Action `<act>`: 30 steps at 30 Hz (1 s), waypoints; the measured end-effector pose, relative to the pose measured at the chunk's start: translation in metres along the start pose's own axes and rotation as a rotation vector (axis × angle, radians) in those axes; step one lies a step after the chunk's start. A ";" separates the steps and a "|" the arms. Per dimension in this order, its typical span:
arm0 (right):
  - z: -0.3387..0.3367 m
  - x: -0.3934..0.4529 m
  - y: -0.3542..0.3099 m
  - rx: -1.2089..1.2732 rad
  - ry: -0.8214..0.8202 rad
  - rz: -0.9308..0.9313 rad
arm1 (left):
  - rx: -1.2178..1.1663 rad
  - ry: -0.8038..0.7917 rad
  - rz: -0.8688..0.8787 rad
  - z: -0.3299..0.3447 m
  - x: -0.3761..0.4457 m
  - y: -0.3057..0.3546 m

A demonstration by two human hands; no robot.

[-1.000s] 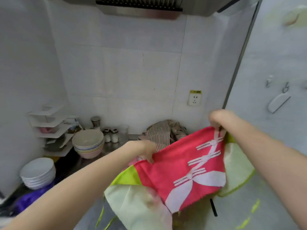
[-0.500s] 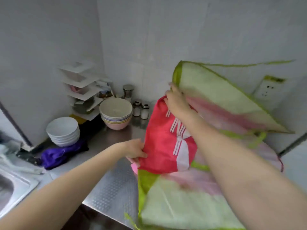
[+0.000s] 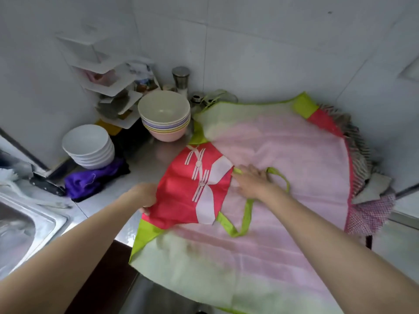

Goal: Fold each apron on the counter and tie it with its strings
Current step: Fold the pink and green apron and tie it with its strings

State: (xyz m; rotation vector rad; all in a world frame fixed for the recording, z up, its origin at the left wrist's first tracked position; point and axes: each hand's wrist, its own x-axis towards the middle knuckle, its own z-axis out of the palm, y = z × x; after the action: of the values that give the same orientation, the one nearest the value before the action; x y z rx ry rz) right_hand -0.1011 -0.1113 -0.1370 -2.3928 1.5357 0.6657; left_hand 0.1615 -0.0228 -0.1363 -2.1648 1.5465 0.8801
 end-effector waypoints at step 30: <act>0.098 -0.134 -0.125 0.151 0.086 -0.066 | 0.816 0.193 0.586 0.091 -0.052 -0.080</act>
State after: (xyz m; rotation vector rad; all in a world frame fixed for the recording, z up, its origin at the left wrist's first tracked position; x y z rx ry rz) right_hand -0.0606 0.0907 -0.1650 -2.3749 1.4751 0.4225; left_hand 0.1990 0.0968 -0.1769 -1.2543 2.1798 0.0921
